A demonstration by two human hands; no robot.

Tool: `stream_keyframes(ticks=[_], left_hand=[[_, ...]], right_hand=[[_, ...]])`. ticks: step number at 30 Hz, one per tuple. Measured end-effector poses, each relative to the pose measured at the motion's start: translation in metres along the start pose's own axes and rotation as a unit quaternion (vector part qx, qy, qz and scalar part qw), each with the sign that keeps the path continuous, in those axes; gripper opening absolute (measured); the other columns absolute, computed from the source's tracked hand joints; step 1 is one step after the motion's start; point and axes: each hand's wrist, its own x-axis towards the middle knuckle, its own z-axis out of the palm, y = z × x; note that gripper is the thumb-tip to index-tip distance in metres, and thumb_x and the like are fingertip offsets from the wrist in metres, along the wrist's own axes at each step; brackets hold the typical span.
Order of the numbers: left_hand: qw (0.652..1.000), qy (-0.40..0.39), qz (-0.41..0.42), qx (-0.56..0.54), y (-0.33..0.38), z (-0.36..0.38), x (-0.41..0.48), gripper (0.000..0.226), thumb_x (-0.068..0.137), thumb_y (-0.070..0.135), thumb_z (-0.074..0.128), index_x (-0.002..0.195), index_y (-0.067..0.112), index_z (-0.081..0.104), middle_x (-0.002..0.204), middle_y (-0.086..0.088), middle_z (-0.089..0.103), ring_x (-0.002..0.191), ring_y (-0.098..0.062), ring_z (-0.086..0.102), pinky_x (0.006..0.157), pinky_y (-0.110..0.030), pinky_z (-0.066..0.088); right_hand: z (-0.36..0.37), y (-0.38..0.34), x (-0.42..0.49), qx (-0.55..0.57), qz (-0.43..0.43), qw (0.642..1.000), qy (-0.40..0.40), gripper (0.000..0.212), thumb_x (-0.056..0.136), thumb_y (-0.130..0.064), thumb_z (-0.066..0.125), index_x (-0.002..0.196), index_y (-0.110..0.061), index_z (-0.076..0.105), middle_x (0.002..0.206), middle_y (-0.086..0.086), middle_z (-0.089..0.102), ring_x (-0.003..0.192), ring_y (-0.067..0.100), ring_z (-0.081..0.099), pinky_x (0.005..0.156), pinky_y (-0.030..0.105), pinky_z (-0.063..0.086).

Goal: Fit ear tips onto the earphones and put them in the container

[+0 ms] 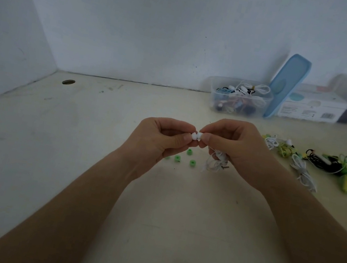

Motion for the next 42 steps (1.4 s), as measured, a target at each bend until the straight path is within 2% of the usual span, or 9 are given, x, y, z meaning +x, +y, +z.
stream_keyframes(ticks=[4, 9, 22, 32, 42], left_hand=[[1.000, 0.001, 0.005, 0.014, -0.0010, 0.0004, 0.0001, 0.026, 0.067, 0.006, 0.072, 0.094, 0.004, 0.072, 0.094, -0.018, 0.075, 0.091, -0.028, 0.074, 0.074, -0.022, 0.057], [1.000, 0.002, 0.004, 0.029, -0.0018, -0.0003, 0.0008, 0.024, 0.071, 0.004, 0.072, 0.096, 0.004, 0.071, 0.096, -0.019, 0.075, 0.093, -0.030, 0.073, 0.077, -0.024, 0.058], [1.000, -0.015, 0.002, 0.018, -0.0025, -0.0009, 0.0005, 0.025, 0.068, 0.005, 0.071, 0.093, 0.003, 0.070, 0.089, -0.015, 0.076, 0.085, -0.024, 0.074, 0.073, -0.022, 0.058], [1.000, -0.030, 0.002, -0.009, -0.0029, 0.0004, 0.0016, 0.027, 0.072, 0.007, 0.070, 0.099, 0.003, 0.070, 0.098, -0.020, 0.074, 0.092, -0.027, 0.072, 0.075, -0.024, 0.057], [1.000, -0.025, 0.005, 0.007, -0.0035, -0.0004, 0.0012, 0.031, 0.072, 0.007, 0.071, 0.102, 0.001, 0.069, 0.098, -0.021, 0.073, 0.091, -0.027, 0.072, 0.076, -0.025, 0.058]], right_hand=[[0.0006, -0.0008, -0.0006, -0.024, -0.012, 1.000, 0.006, 0.012, 0.086, -0.001, 0.070, 0.095, 0.006, 0.070, 0.073, 0.011, 0.071, 0.056, 0.005, 0.060, 0.054, 0.015, 0.047], [0.0013, -0.0003, -0.0011, -0.045, -0.018, 0.999, 0.005, 0.010, 0.085, -0.002, 0.071, 0.093, 0.004, 0.071, 0.072, 0.011, 0.072, 0.056, 0.006, 0.060, 0.054, 0.015, 0.046], [-0.0030, 0.0042, 0.0001, 0.008, 0.007, 1.000, -0.030, 0.014, 0.086, 0.001, 0.067, 0.099, 0.008, 0.069, 0.074, 0.010, 0.071, 0.059, 0.007, 0.062, 0.056, 0.017, 0.047], [-0.0038, 0.0037, 0.0019, 0.039, 0.034, 0.999, -0.008, 0.009, 0.082, -0.007, 0.071, 0.091, -0.004, 0.072, 0.074, 0.010, 0.070, 0.063, 0.010, 0.062, 0.059, 0.021, 0.049], [-0.0026, 0.0045, 0.0013, 0.026, 0.020, 0.999, -0.014, 0.009, 0.086, 0.001, 0.068, 0.094, 0.002, 0.070, 0.073, 0.010, 0.070, 0.060, 0.008, 0.062, 0.057, 0.018, 0.047]])
